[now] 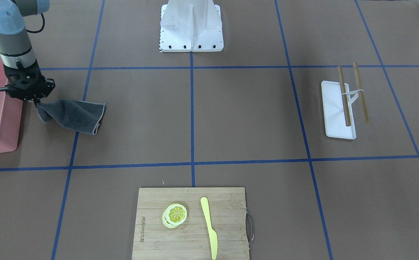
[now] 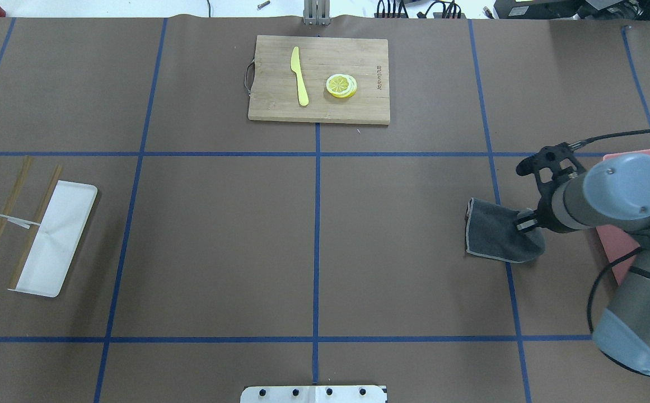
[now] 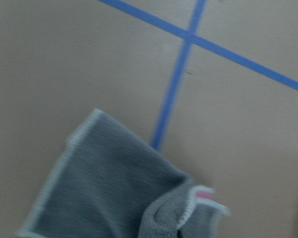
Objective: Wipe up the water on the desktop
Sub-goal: 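Wipe the cloth back and forth across the table with the right gripper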
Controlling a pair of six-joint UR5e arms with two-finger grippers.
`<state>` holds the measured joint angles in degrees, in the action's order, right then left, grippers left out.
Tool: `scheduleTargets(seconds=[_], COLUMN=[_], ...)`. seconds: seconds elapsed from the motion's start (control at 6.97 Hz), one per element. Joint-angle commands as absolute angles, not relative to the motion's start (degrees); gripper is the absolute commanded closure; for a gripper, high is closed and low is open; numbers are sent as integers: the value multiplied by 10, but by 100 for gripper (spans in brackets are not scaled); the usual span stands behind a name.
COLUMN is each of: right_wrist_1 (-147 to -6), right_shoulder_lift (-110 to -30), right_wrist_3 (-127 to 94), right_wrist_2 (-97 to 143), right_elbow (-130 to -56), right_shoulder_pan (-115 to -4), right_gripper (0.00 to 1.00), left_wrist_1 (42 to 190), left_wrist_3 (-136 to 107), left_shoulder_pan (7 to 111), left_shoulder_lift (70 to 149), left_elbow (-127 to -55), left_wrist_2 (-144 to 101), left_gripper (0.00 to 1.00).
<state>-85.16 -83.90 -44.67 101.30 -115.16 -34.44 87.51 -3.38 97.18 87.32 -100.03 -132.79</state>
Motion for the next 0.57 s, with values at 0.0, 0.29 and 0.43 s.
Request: scheduleTargets(seconds=[0.0, 0.29, 0.43], right_wrist_1=[-989, -987, -968], right_shoulder_lift=[-580, -453, -413], right_wrist_3=[-617, -720, -749], right_wrist_2=[973, 937, 927], right_elbow=[-1076, -996, -966], right_shoulder_pan=[-245, -197, -190], right_gripper=[100, 100, 100], left_wrist_1=[875, 875, 875], left_wrist_3=[-34, -34, -34], left_shoulder_pan=[971, 970, 970], left_shoulder_lift=[875, 878, 878], left_elbow=[-1000, -1000, -1000], left_wrist_2=[-1328, -1328, -1328], left_gripper=[1, 1, 1])
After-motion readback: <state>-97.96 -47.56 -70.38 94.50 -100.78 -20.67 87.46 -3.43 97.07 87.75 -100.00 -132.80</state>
